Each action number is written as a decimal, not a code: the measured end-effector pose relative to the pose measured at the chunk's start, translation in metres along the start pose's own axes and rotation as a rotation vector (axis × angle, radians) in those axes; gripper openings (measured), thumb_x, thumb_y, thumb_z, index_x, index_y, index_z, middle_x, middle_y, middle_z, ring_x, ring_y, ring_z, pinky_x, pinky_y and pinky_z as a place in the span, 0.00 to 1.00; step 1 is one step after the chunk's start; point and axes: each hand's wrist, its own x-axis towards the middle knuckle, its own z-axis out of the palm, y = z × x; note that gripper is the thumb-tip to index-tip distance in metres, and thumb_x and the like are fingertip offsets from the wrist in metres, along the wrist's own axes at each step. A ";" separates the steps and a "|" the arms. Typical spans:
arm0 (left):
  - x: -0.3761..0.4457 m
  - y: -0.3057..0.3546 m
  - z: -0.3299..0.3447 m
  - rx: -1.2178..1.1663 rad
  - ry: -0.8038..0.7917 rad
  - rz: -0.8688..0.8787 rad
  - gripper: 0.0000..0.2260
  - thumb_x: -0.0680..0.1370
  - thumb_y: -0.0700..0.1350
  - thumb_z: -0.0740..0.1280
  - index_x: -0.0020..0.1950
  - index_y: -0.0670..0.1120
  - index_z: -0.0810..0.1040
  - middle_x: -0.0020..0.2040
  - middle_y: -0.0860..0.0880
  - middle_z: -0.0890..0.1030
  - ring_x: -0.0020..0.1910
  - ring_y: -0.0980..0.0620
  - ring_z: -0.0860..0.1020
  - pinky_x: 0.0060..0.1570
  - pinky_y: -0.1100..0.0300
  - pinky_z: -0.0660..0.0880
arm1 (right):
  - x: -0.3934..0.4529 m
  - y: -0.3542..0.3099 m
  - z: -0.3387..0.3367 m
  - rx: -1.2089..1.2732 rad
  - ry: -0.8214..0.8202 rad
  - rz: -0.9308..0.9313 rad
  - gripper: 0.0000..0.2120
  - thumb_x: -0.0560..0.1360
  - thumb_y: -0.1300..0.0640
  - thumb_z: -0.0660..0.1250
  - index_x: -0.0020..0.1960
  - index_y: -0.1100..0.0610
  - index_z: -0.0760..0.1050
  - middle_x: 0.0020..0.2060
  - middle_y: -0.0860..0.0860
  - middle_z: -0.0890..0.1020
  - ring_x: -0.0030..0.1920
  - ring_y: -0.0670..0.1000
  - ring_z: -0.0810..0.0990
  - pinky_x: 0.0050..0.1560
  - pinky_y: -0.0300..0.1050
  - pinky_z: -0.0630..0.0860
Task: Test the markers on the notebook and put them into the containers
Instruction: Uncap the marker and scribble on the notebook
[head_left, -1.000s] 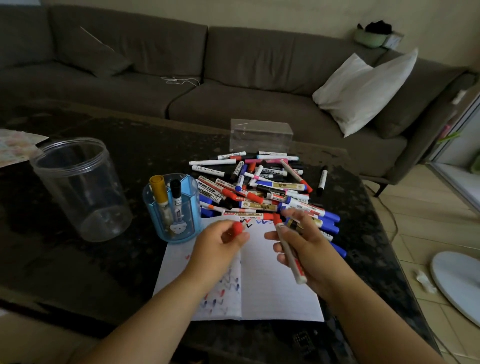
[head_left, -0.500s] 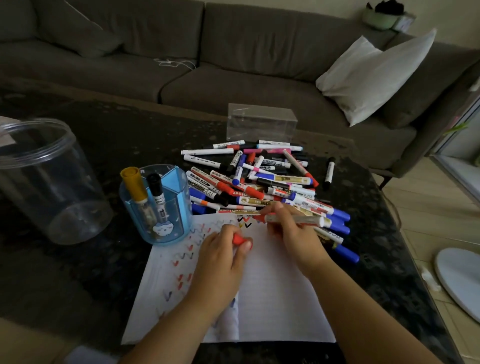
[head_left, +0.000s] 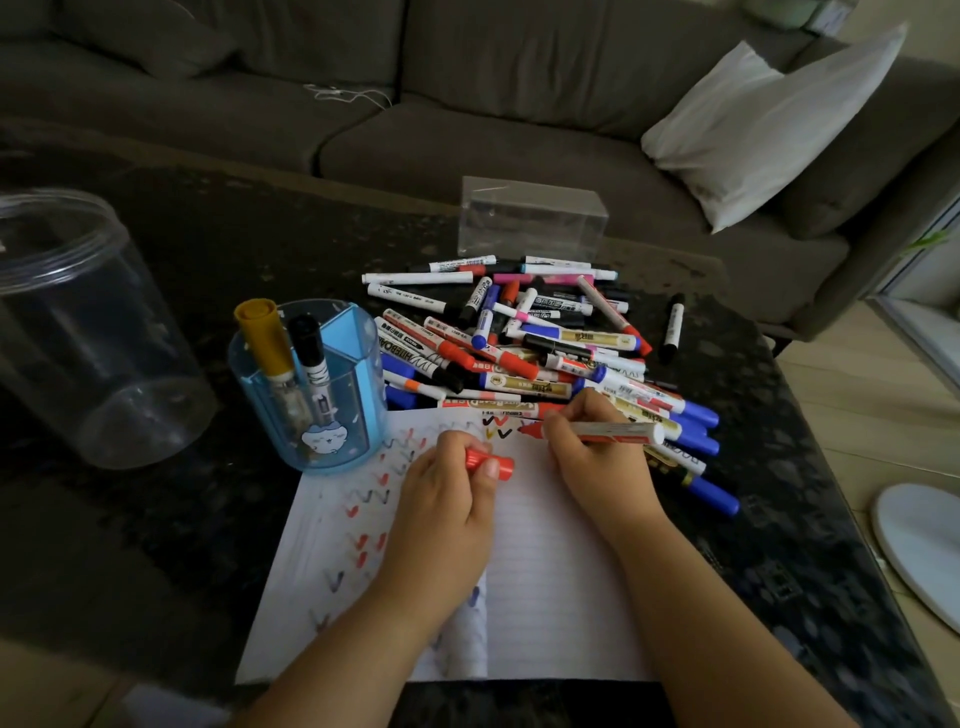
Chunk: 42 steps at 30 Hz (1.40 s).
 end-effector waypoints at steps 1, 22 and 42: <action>0.000 0.000 0.000 0.006 0.002 0.002 0.04 0.79 0.51 0.55 0.52 0.54 0.65 0.54 0.52 0.74 0.54 0.55 0.71 0.40 0.75 0.65 | 0.000 0.000 0.000 -0.007 -0.009 -0.003 0.10 0.77 0.57 0.66 0.39 0.59 0.71 0.28 0.49 0.75 0.25 0.41 0.70 0.26 0.31 0.69; -0.001 0.006 -0.001 0.017 -0.007 -0.018 0.03 0.80 0.50 0.55 0.53 0.54 0.64 0.52 0.54 0.71 0.53 0.56 0.69 0.41 0.73 0.64 | 0.003 0.004 0.002 0.001 0.030 0.020 0.08 0.75 0.61 0.66 0.39 0.61 0.71 0.29 0.52 0.73 0.27 0.45 0.68 0.26 0.35 0.66; -0.035 0.084 -0.069 -0.885 -0.060 -0.436 0.06 0.75 0.40 0.66 0.50 0.46 0.80 0.42 0.51 0.84 0.49 0.50 0.81 0.56 0.55 0.74 | -0.099 -0.095 -0.064 0.466 -0.069 -0.004 0.16 0.79 0.62 0.58 0.33 0.55 0.70 0.25 0.54 0.69 0.27 0.49 0.64 0.31 0.44 0.61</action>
